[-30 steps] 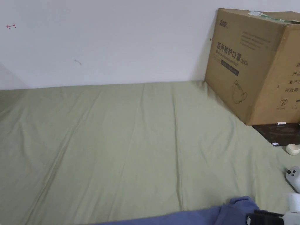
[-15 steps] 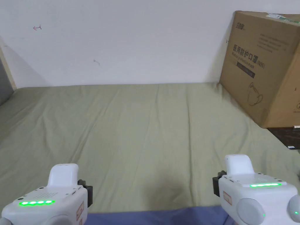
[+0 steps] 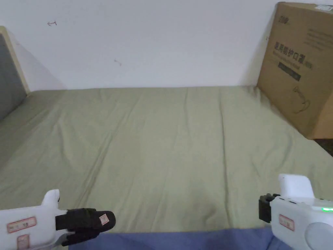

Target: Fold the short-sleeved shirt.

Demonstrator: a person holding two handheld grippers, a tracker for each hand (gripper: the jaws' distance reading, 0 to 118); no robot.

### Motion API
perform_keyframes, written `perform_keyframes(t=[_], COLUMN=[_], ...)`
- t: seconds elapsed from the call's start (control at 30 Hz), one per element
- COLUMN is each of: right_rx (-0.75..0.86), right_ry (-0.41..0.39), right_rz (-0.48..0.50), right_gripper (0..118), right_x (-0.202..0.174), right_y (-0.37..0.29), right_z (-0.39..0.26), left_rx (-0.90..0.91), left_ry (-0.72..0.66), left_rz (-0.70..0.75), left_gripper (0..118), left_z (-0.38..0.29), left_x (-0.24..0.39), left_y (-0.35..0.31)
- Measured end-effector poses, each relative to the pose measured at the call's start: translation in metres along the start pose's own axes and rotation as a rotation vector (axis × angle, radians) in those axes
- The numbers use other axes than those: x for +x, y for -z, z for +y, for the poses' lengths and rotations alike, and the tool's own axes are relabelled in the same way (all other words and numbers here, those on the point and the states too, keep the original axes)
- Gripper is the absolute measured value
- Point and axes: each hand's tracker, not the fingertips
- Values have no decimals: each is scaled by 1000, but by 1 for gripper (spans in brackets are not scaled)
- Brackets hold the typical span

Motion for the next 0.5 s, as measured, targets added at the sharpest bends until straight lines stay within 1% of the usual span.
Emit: perform_keyframes(t=[0.03,0.07,0.13,0.17,0.2,0.23,0.27,0.3,0.37,0.5], right_rx=[-11,-27,-51,-55,-49,-17,-9,-11,-24,-33], right_ry=[0,-8,-26,-28,-22,9,16,12,7,-35], right_rz=[3,1,-8,-8,5,65,52,24,20,23], right_gripper=[1,1,1,1,1,1,1,1,1,1], right_x=[2,3,3,4,7,8,9,7,7,-3], right_y=[0,2,4,4,2,0,-2,-2,0,-2], right_z=[-1,-1,-4,-5,-7,-8,-8,-6,-1,7], left_rx=[-27,-35,-57,-58,-49,-32,-23,-30,-18,2], left_ry=[27,46,17,-14,-40,-68,-90,-111,-134,-168], left_rz=[-59,-9,68,85,99,108,120,121,121,112], left_gripper=[1,1,4,14,45,75,96,109,117,118], left_z=[-4,-7,-5,-5,-10,-12,-13,-15,-16,-18], left_x=[-9,-16,-38,-49,-54,-65,-74,-82,-95,-118], left_y=[-10,-20,-36,-42,-44,-47,-49,-49,-47,-34])
